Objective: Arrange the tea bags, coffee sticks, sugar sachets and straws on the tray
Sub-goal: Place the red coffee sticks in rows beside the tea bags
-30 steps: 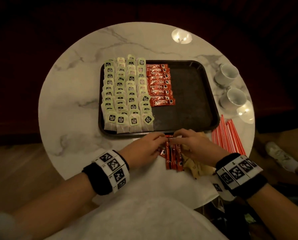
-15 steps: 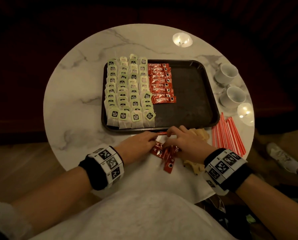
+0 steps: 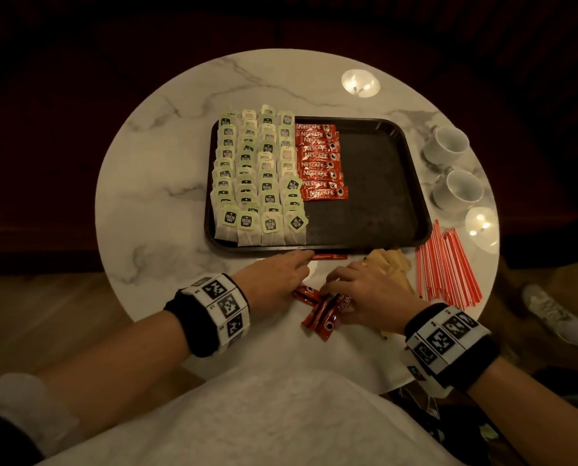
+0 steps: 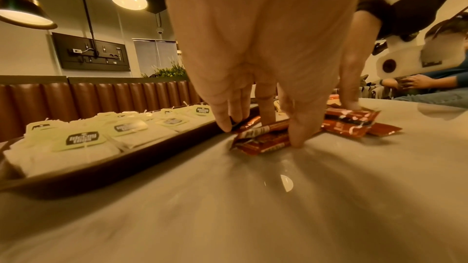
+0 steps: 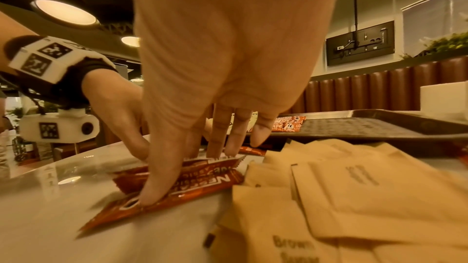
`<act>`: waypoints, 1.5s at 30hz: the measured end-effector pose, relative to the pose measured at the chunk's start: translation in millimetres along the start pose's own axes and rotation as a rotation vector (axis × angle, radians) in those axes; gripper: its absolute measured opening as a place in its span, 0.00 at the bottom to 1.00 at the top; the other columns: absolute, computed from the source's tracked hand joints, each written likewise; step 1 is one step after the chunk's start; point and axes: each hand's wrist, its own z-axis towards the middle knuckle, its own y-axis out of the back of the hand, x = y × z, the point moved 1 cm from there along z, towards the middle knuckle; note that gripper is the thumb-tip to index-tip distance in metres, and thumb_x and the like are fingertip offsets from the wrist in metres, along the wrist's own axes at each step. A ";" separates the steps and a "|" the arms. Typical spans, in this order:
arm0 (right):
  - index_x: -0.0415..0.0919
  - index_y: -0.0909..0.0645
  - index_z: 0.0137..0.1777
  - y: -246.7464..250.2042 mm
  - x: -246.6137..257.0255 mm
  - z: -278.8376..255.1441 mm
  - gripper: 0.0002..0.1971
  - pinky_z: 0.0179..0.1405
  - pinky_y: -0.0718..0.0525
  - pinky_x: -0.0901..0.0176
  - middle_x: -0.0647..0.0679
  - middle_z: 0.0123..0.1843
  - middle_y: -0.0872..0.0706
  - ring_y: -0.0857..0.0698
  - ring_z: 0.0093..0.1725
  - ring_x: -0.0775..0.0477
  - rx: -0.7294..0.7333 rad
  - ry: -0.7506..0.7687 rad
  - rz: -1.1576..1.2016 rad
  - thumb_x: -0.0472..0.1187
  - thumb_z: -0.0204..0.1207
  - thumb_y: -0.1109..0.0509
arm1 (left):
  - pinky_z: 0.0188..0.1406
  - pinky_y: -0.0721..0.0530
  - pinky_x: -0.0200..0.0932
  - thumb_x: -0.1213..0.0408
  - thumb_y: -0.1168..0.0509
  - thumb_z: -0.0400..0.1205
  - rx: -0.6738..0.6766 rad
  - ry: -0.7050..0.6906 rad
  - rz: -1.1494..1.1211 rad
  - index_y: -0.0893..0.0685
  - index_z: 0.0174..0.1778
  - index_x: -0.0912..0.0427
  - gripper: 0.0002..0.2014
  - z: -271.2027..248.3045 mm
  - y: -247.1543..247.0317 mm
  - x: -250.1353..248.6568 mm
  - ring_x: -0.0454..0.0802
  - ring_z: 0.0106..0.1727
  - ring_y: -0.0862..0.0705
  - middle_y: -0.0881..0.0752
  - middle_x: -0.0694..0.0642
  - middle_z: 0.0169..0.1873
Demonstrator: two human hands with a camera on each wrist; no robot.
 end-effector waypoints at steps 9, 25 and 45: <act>0.55 0.26 0.76 -1.7 5.3 -1.8 0.25 0.72 0.35 0.57 0.56 0.75 0.24 0.28 0.72 0.51 -0.024 0.009 -0.031 0.53 0.79 0.29 | 0.78 0.33 0.45 0.63 0.35 0.83 0.017 -0.024 0.094 0.31 0.76 0.60 0.25 -4.8 4.0 -0.1 0.53 0.77 0.32 0.32 0.59 0.78; 0.47 0.24 0.76 -3.2 16.0 3.9 0.19 0.66 0.25 0.54 0.48 0.69 0.18 0.21 0.64 0.48 -0.047 0.015 -0.046 0.50 0.88 0.42 | 0.61 0.25 0.46 0.69 0.46 0.88 0.077 0.086 0.271 0.34 0.74 0.66 0.18 -6.8 -5.6 -6.9 0.56 0.62 0.26 0.26 0.63 0.67; 0.43 0.16 0.55 33.6 3.9 9.5 0.08 0.51 0.09 0.50 0.45 0.46 0.08 0.08 0.46 0.48 -0.448 -0.264 1.168 0.41 0.86 0.36 | 0.34 0.26 0.43 0.65 0.41 0.86 -0.228 0.406 -0.799 0.28 0.46 0.55 0.03 -10.0 56.7 10.2 0.48 0.34 0.25 0.22 0.53 0.36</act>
